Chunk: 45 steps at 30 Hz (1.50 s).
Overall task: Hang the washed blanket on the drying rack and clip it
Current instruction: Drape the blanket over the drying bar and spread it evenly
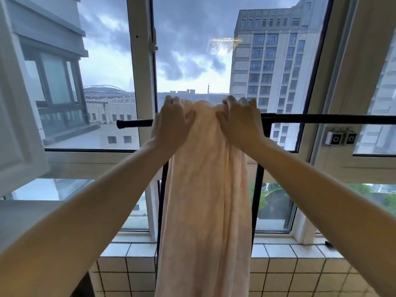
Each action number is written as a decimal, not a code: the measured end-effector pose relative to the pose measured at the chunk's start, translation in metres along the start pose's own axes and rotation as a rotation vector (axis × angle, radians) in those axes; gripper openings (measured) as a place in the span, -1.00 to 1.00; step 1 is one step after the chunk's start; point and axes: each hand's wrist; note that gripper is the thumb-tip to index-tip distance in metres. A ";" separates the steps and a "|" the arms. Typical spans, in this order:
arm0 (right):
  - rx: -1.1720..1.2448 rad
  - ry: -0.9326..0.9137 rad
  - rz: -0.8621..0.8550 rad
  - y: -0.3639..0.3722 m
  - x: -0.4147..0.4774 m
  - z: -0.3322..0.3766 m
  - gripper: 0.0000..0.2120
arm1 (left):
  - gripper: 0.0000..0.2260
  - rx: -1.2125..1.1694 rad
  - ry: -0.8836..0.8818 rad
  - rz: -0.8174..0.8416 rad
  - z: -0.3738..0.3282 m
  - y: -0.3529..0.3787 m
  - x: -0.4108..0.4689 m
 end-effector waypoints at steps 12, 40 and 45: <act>-0.107 0.026 -0.077 0.024 -0.020 0.015 -0.51 | -0.83 -0.383 -0.031 0.002 0.030 0.012 -0.012; -0.247 0.053 -0.048 0.041 -0.026 0.111 -0.62 | -0.95 -0.739 -0.032 0.142 0.116 0.026 -0.034; 0.069 -0.016 -0.106 0.037 -0.021 0.102 -0.68 | -0.87 -0.622 0.031 0.183 0.099 0.023 -0.028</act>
Point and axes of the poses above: each hand's wrist, its own x-axis towards the middle knuckle, its own y-axis out of the palm, z = x × y, and after that the axes turned 4 degrees about z, right-handed
